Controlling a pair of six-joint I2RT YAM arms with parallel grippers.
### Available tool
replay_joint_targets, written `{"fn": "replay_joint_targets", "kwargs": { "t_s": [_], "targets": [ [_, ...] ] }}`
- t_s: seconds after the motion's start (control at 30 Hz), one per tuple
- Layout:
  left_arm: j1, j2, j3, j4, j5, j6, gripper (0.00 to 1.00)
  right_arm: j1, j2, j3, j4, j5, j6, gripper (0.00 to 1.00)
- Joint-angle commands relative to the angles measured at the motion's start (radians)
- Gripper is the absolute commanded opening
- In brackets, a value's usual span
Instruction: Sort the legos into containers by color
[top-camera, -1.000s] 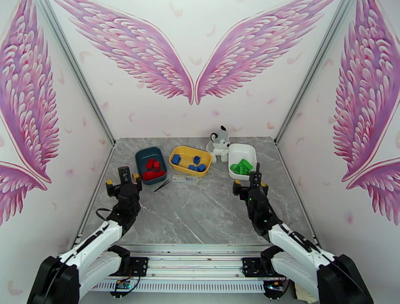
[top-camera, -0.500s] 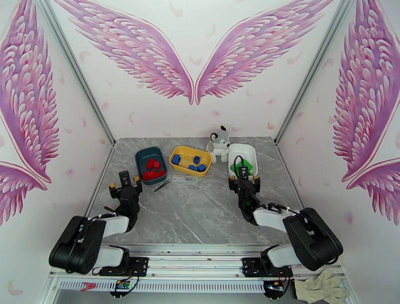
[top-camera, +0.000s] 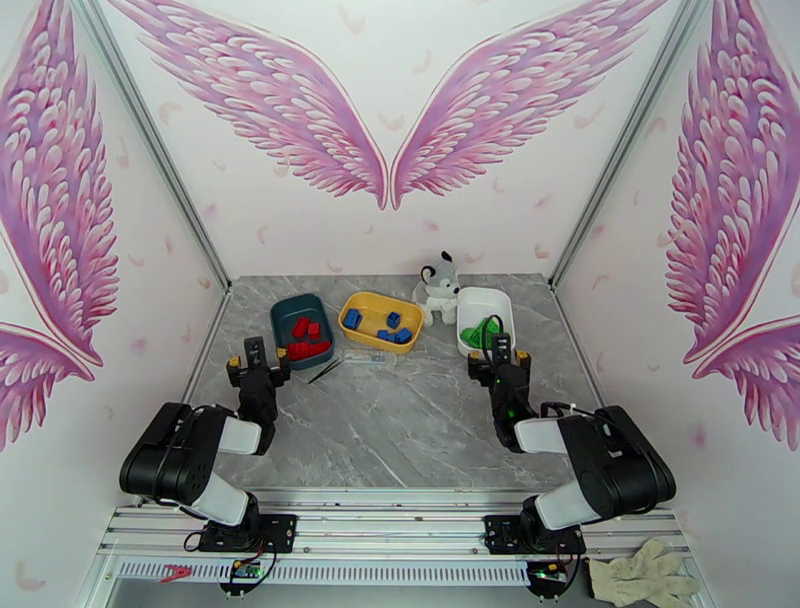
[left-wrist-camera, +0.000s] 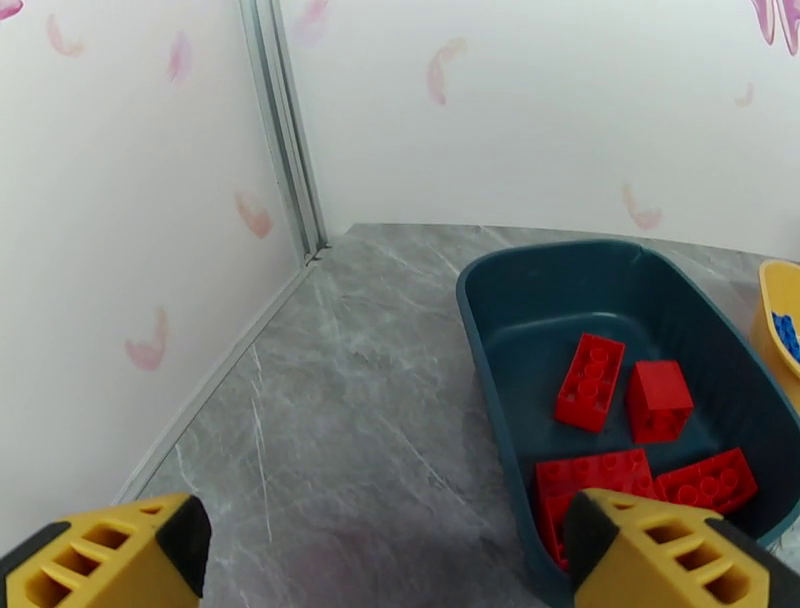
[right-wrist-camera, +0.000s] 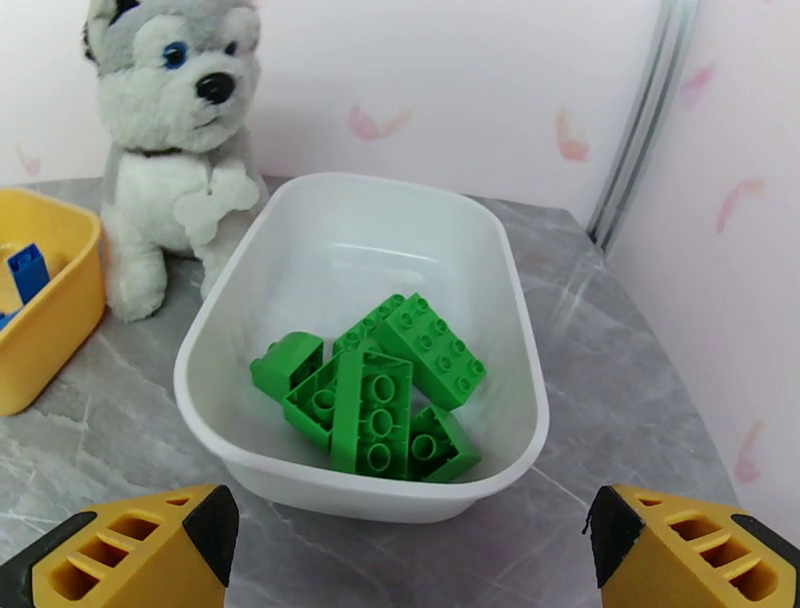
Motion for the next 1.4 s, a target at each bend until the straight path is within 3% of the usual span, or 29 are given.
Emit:
{"fn": "replay_joint_targets", "kwargs": {
  "t_s": [0.0, 0.47, 1.17, 1.2, 1.27, 1.37],
  "targets": [
    [0.032, -0.024, 0.044, -0.133, 0.055, -0.044, 0.99, -0.022, -0.002, 0.043, -0.089, -0.177, 0.039, 0.99],
    [0.073, -0.027, 0.043, -0.142, 0.106, -0.074, 0.99, -0.030, 0.009, 0.055, -0.097, -0.165, 0.054, 0.99],
    [0.049, -0.023, 0.049, -0.143, 0.087, -0.050, 0.99, -0.030, 0.007, 0.051, -0.092, -0.165, 0.053, 0.99],
    [0.053, -0.022, 0.054, -0.155, 0.102, -0.051, 0.99, -0.030, 0.008, 0.050, -0.091, -0.165, 0.053, 0.99],
    [0.083, -0.026, 0.077, -0.204, 0.246, -0.039, 0.99, -0.030, 0.008, 0.051, -0.092, -0.165, 0.053, 0.99],
    [0.083, -0.028, 0.071, -0.197, 0.256, -0.032, 0.99, -0.031, 0.007, 0.051, -0.091, -0.164, 0.051, 0.99]
  ]
}}
